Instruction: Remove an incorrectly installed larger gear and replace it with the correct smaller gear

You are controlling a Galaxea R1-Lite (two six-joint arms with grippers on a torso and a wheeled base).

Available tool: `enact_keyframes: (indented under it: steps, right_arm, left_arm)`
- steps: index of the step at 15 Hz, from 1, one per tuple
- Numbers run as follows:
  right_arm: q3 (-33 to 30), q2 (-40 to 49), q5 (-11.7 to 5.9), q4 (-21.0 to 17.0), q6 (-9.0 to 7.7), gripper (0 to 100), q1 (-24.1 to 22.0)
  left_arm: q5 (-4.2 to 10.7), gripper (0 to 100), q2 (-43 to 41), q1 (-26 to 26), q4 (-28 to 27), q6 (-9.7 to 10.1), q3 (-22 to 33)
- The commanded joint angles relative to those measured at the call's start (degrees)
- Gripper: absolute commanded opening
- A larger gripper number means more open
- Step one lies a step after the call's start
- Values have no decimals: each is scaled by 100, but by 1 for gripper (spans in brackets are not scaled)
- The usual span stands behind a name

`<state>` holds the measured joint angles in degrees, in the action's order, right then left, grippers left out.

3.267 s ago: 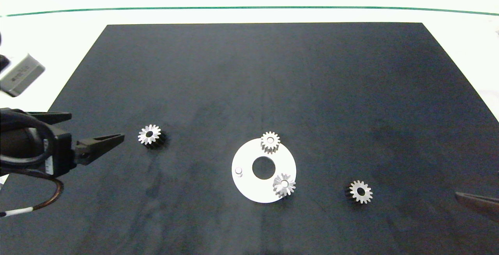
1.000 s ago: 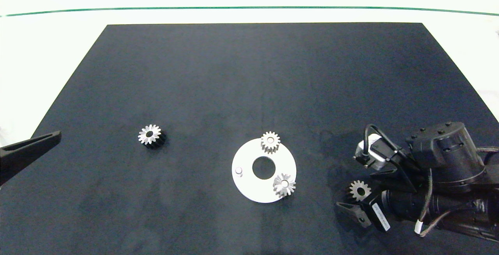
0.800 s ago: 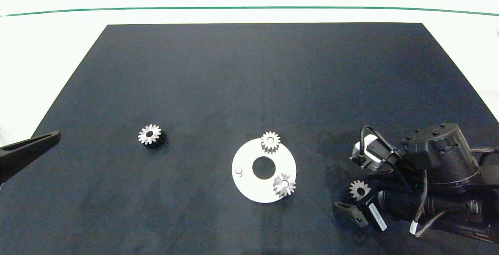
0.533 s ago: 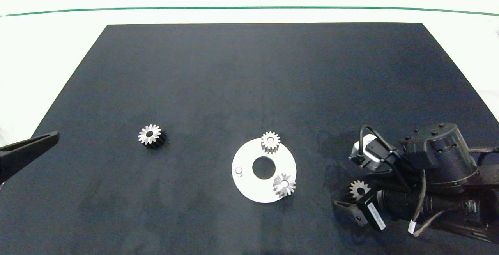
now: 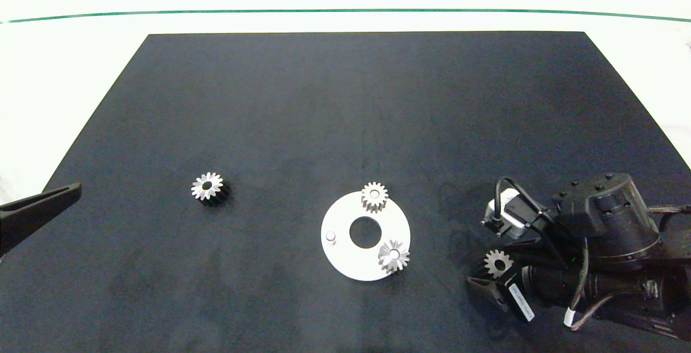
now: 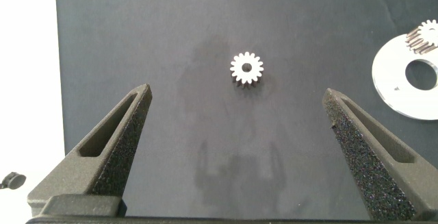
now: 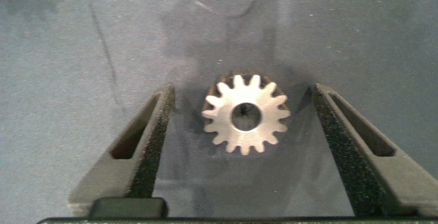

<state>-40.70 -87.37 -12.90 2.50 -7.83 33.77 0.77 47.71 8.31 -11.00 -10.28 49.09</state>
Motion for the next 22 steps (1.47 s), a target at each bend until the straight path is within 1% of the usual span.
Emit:
enact_keyframes:
  steps: [1, 3, 8, 12, 14, 22]
  right_arm:
    - [1, 9, -11, 14, -8, 75, 16]
    - [1, 1, -64, 14, -8, 70, 25]
    - [1, -26, -99, 14, -8, 61, 69]
    - [1, -26, -99, 49, 0, 52, 77]
    - [19, -61, -99, 128, 0, 47, 77]
    - [27, -61, -99, 128, 0, 33, 77]
  left_arm:
    - [2, 100, 1, 4, 1, -9, -5]
    - [-6, 100, -25, 4, -8, -9, -14]
    - [2, 100, -78, 4, 1, -9, -66]
    - [-6, 100, -87, 4, 1, -9, -75]
    - [-6, 100, -87, 4, 1, -9, -75]
    - [-6, 100, -113, 4, 1, -9, -75]
